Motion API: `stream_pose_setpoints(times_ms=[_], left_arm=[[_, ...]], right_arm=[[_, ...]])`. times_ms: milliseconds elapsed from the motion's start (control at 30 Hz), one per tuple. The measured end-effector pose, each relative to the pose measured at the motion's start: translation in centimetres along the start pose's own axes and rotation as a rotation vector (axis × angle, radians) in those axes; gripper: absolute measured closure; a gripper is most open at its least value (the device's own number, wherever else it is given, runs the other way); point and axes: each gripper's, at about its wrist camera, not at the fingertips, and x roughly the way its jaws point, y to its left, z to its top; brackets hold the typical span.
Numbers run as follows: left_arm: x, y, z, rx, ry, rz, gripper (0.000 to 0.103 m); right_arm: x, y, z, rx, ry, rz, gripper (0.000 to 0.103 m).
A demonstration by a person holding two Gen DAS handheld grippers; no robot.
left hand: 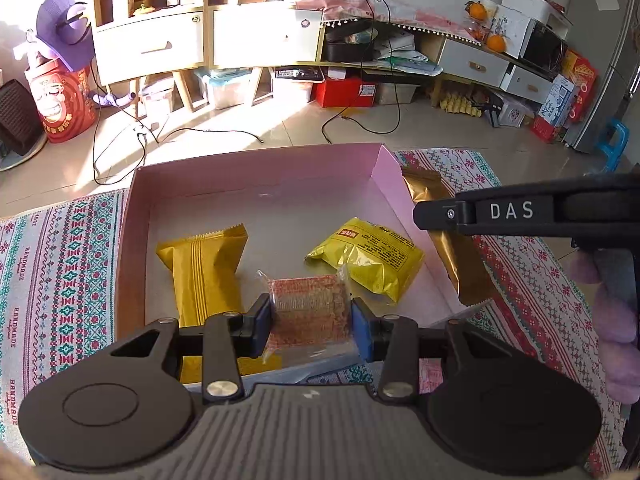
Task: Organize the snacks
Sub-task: 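Lower the cracker and gold bar into the pink box and open both tools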
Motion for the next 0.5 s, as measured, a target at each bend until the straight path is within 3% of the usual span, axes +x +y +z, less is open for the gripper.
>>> stream_pose_setpoints(times_ms=[233, 333, 500], left_arm=[[0.98, 0.24, -0.03, 0.004, 0.025, 0.015, 0.054], [0.85, 0.15, -0.09, 0.006, 0.017, 0.02, 0.047], [0.17, -0.18, 0.01, 0.013, -0.002, 0.02, 0.03]], right_arm=[[1.24, -0.49, -0.34, 0.026, 0.034, -0.004, 0.077], [1.2, -0.49, -0.36, 0.047, 0.043, 0.007, 0.072], [0.45, -0.29, -0.22, 0.049, 0.033, 0.009, 0.051]])
